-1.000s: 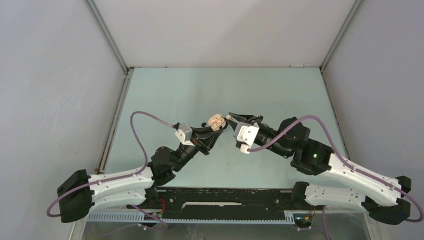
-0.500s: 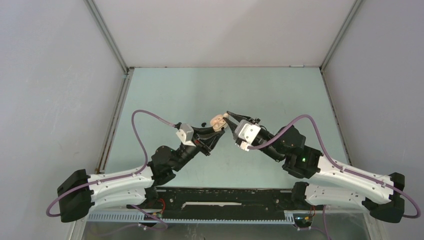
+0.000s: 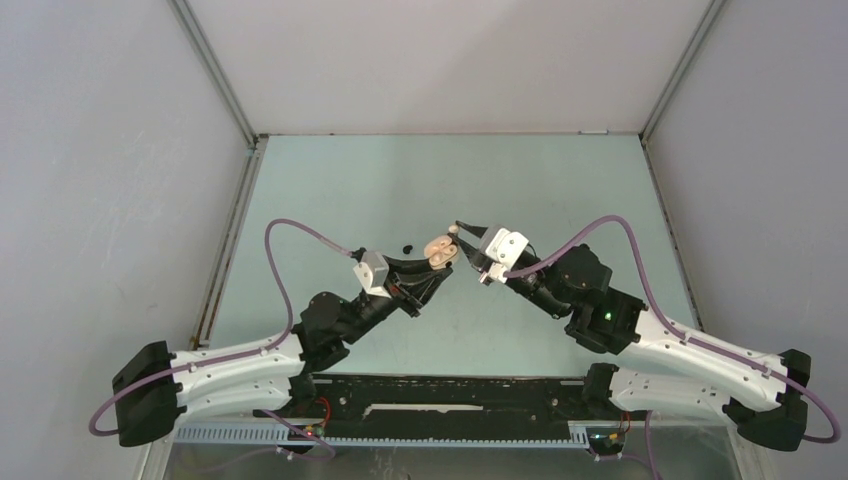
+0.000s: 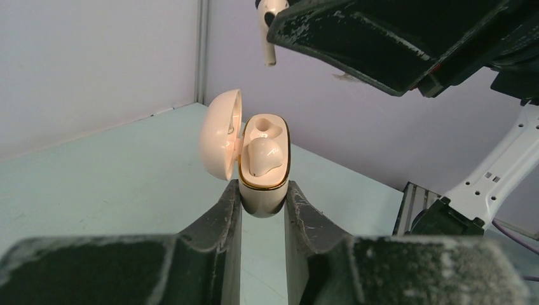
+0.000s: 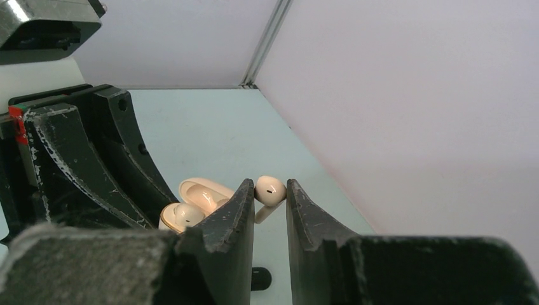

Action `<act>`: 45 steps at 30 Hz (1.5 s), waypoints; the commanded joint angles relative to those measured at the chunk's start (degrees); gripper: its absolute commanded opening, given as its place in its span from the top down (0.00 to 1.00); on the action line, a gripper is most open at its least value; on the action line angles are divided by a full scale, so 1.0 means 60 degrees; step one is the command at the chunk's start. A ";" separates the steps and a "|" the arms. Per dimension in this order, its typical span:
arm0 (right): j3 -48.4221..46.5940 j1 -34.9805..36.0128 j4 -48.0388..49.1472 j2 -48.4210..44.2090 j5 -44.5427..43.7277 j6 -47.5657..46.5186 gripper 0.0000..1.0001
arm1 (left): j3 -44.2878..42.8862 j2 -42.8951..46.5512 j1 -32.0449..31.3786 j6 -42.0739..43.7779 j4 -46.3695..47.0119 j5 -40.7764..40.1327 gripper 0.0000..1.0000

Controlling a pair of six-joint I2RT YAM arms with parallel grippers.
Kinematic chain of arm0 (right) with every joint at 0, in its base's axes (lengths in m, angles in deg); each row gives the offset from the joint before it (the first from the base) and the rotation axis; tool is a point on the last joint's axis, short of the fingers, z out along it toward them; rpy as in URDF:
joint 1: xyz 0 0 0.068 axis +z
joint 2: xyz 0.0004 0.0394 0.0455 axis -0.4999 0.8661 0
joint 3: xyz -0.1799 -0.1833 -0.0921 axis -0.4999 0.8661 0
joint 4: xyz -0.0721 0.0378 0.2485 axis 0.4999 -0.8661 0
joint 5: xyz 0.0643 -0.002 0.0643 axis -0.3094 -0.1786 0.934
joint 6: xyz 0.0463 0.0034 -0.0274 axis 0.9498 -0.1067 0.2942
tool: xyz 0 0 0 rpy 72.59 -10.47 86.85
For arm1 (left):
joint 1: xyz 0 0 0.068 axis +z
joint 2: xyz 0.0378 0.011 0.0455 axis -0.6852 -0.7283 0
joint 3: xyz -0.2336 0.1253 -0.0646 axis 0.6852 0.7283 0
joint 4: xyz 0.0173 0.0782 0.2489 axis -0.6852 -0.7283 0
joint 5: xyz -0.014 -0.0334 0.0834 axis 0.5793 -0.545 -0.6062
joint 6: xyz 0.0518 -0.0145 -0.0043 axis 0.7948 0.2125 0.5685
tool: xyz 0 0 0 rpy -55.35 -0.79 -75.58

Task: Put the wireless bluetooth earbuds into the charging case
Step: Insert the right earbud into the right side groove of the charging case.

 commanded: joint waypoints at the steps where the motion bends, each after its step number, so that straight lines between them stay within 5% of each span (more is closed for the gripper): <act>1: -0.0098 -0.0097 -0.0083 0.0025 0.0310 0.0314 1.00 | -0.0482 0.0180 -0.0074 0.0215 0.0187 0.0225 1.00; 45: 0.0048 -0.0120 -0.0818 0.0231 0.0955 -0.0378 1.00 | -0.0263 0.0519 -0.0086 0.0463 0.0171 -0.0106 1.00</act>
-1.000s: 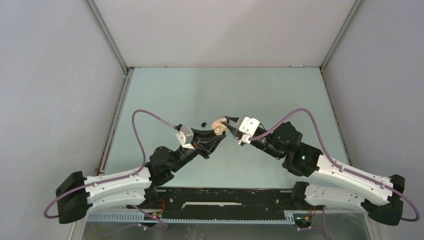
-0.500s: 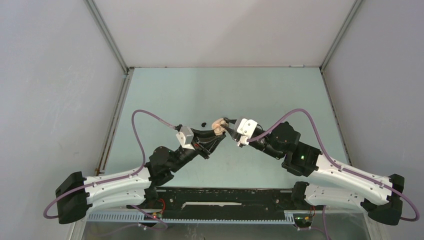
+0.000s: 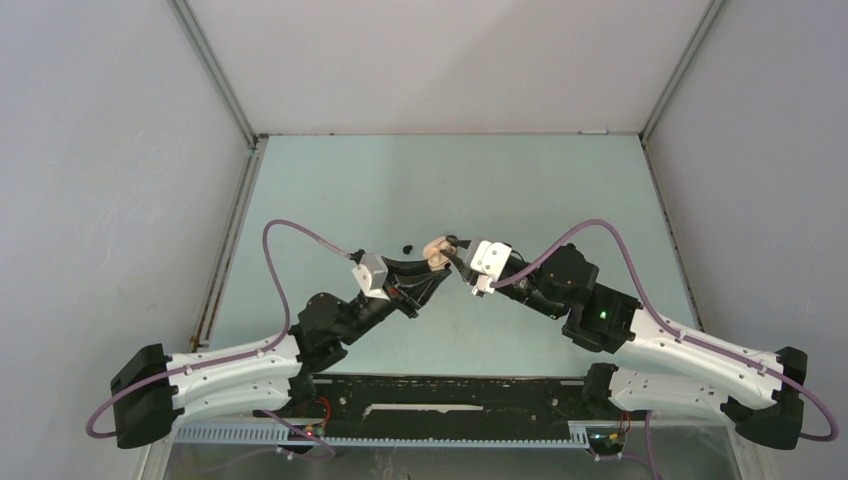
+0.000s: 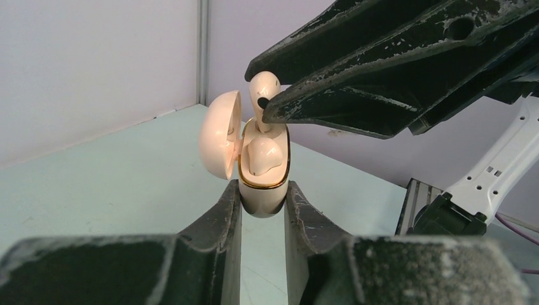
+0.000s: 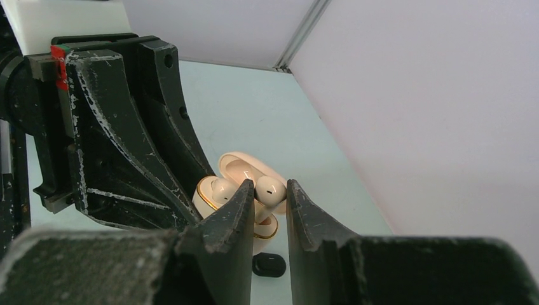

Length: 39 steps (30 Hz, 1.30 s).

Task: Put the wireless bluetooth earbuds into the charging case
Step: Insert the right earbud into the right side groove of the charging case.

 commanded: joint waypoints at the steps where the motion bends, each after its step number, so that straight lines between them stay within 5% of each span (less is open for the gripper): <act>1: 0.0012 -0.0047 0.0090 0.0034 -0.0154 -0.0267 1.00 | -0.0262 0.0263 -0.0050 0.0207 0.0404 -0.0193 1.00; 10: 0.0012 -0.0080 0.0038 0.0012 -0.0144 -0.0412 1.00 | -0.0290 0.0217 -0.0050 0.0222 0.0416 -0.0170 1.00; 16: 0.0012 -0.0081 -0.0182 -0.0017 0.0015 -0.0323 0.69 | -0.0269 0.0186 -0.0050 0.0248 0.0413 -0.0197 1.00; 28: -0.0249 -0.0131 -0.0607 0.0025 0.0153 0.0011 0.55 | -0.0262 0.0126 -0.0054 0.0259 0.0422 -0.0197 1.00; 39: -0.4046 -0.2173 -0.4184 0.0598 0.0902 0.2833 0.48 | -0.0310 -0.0106 -0.0050 0.0192 0.0417 -0.0093 1.00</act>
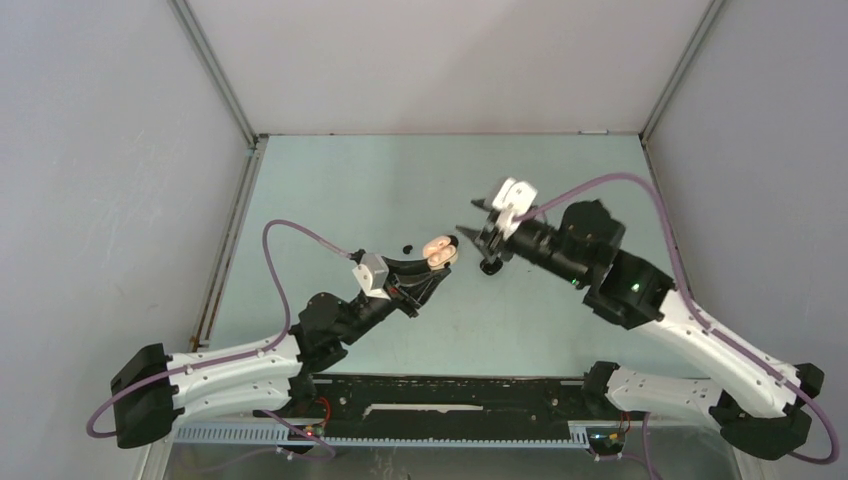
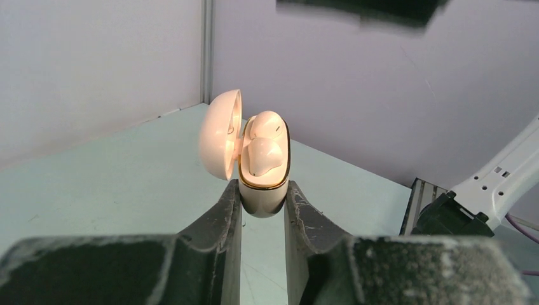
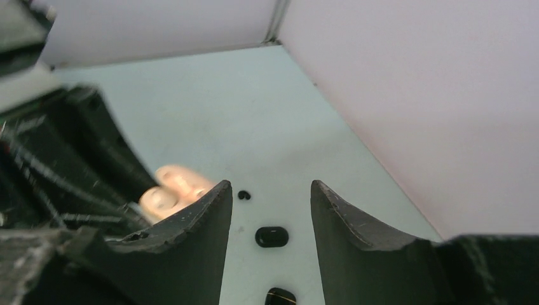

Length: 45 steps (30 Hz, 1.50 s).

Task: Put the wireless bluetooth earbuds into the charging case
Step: Insert the right earbud into the right side groove of the charging case, then close the charging case with the earbuds inside.

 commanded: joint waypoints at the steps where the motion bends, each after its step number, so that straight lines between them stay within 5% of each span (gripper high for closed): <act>1: -0.1892 -0.1193 -0.1569 0.0168 0.0347 0.1637 0.48 | -0.0327 -0.0159 -0.0050 0.0116 0.0487 0.0002 1.00; 7: -0.1974 -0.3200 -0.2664 -0.0144 0.1130 0.1854 0.46 | -0.0336 -0.0368 -0.0050 0.0217 0.0473 0.0139 1.00; 13: -0.1285 -0.4508 -0.4001 -0.0429 0.2412 0.0902 0.23 | -0.0256 -0.0735 -0.0057 0.0378 0.0260 0.0771 1.00; 18: 0.0212 -0.5868 -0.4532 -0.1631 0.4753 -0.0088 0.08 | -0.0189 -0.1055 -0.0050 0.0420 0.0014 0.1490 1.00; 23: 0.0472 -0.6993 -0.6486 -0.1480 0.7612 -0.0928 0.06 | -0.0229 -0.1154 -0.0052 0.0282 -0.0170 0.1794 1.00; 34: 0.2161 -0.7319 -0.5247 -0.1560 1.1385 -0.1055 0.03 | -0.0621 -0.1253 -0.0050 -0.0218 -0.0984 0.3312 1.00; 45: 0.2651 -0.7148 -0.6721 -0.0688 1.2069 -0.3678 0.00 | -0.0702 -0.1312 -0.0050 0.0419 -0.1882 0.4367 1.00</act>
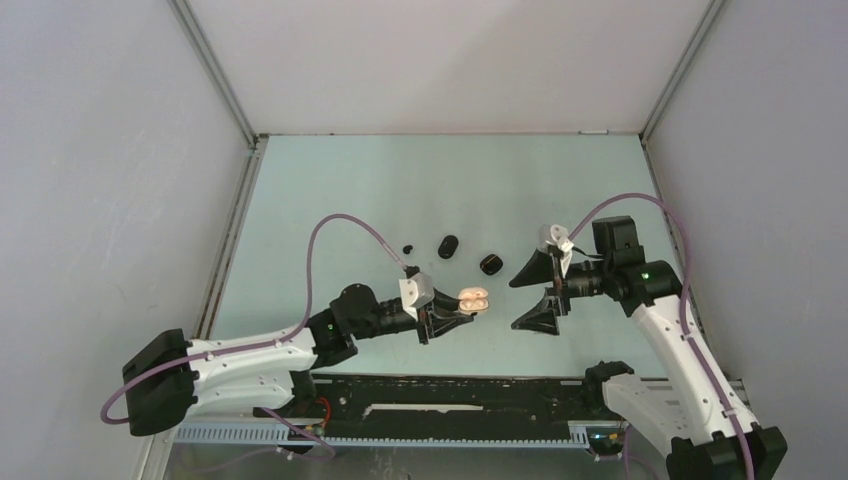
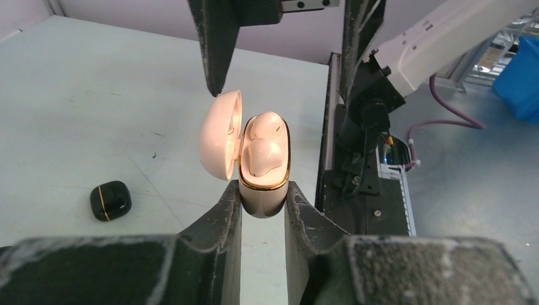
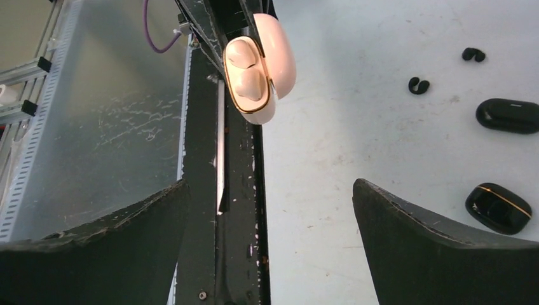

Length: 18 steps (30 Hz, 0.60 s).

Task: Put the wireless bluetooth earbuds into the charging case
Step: Close the charging case with the earbuds inside.

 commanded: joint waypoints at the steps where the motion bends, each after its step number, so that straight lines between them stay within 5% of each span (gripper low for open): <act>1: 0.0024 0.0216 -0.0640 0.0270 0.0466 -0.1334 0.00 | -0.0275 -0.0054 -0.0050 0.0374 -0.0071 0.0666 1.00; 18: 0.0211 0.1642 -0.0578 0.0639 -0.0023 -0.1527 0.00 | -0.1264 -0.2161 -0.0050 -0.0321 0.0546 0.0789 1.00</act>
